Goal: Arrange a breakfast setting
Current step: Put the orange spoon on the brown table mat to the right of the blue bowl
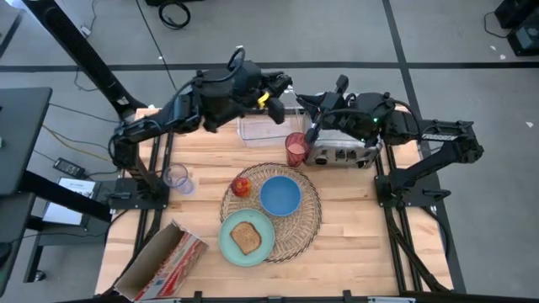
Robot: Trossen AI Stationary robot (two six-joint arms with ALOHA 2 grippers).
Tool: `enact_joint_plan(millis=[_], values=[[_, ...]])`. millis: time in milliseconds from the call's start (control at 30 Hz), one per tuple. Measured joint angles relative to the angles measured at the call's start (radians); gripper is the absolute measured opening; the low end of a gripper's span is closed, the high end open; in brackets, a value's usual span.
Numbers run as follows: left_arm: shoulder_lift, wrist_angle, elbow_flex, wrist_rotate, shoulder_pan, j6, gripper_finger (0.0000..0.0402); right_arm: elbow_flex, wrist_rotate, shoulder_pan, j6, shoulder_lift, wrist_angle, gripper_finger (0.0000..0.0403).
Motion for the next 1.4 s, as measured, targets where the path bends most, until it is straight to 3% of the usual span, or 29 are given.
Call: enact_joint_plan(millis=[167,333,500,600,767,1200,1400], values=[[-0.091,-0.106,0.003,-0.003,0.0,0.035,0.0195,0.001,0.046,0.054,0.184,-0.021,-0.158,0.0018],[-0.206,-0.285,0.004,-0.012,-0.004,0.042,0.0247,0.0,0.081,0.147,0.637,-0.027,-0.487,0.0018],[-0.269,-0.438,0.0,-0.082,-0.039,-0.032,0.0251,-0.097,0.093,0.303,1.167,-0.02,-0.654,0.0018],[-0.274,-0.509,-0.001,-0.145,-0.064,-0.054,0.0246,-0.209,0.088,0.401,1.478,-0.013,-0.652,0.0018],[-0.271,-0.535,-0.001,-0.153,-0.105,-0.034,0.0243,-0.369,0.08,0.526,1.898,0.016,-0.656,0.0018],[-0.288,-0.636,0.0,-0.15,-0.172,-0.005,0.0243,-0.409,-0.083,0.572,2.407,0.34,-0.67,0.0018],[-0.285,-0.646,-0.002,-0.147,-0.199,-0.004,0.0243,-0.408,-0.122,0.54,2.434,0.431,-0.617,0.0022]])
